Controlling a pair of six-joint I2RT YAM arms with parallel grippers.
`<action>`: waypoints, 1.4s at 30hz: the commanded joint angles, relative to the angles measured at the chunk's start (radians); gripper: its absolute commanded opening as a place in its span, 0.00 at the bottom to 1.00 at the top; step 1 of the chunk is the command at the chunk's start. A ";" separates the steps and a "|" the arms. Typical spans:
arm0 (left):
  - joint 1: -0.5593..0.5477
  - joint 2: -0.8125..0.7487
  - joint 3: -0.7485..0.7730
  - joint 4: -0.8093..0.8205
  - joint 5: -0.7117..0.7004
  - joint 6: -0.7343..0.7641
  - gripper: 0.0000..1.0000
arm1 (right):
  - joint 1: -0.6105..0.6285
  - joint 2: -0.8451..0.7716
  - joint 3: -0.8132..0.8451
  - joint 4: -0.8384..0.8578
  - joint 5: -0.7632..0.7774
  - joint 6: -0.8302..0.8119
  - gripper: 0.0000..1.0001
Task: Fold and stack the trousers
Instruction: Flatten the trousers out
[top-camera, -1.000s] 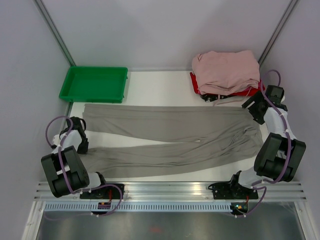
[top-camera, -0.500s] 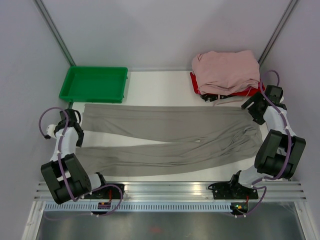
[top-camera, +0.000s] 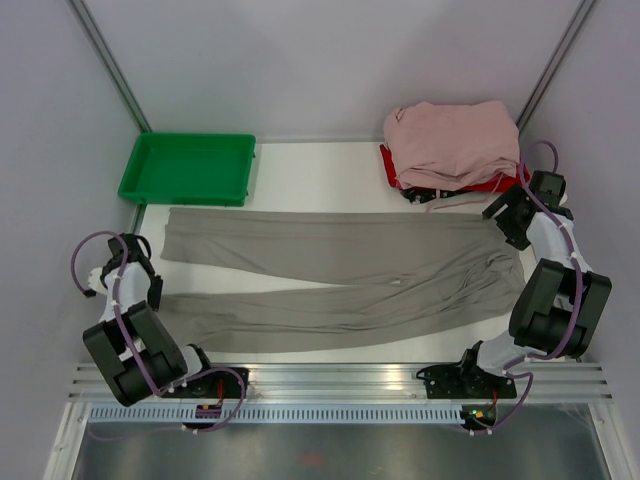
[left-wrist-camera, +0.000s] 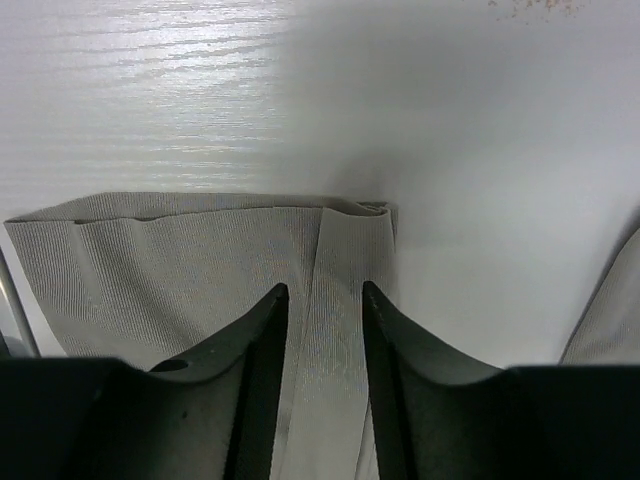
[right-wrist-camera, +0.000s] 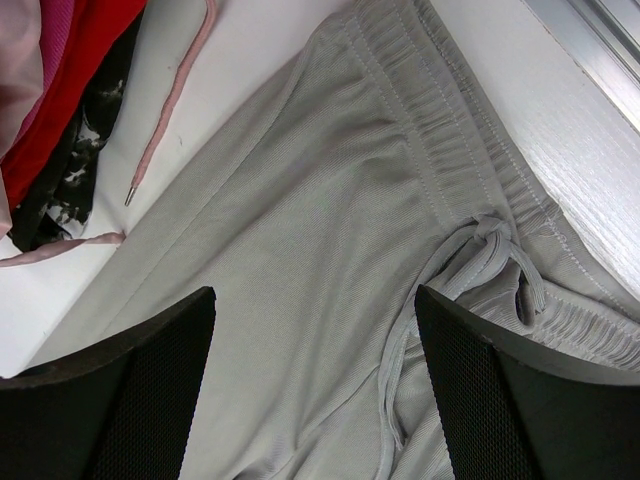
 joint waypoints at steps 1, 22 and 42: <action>0.023 -0.045 0.024 0.010 0.050 0.099 0.42 | 0.001 -0.002 -0.008 0.005 0.007 -0.002 0.87; 0.191 -0.122 -0.110 0.209 0.309 0.163 0.45 | 0.001 0.064 0.047 -0.004 0.010 -0.004 0.88; 0.231 -0.021 -0.108 0.326 0.305 0.272 0.36 | 0.001 0.050 0.036 -0.021 0.023 0.002 0.87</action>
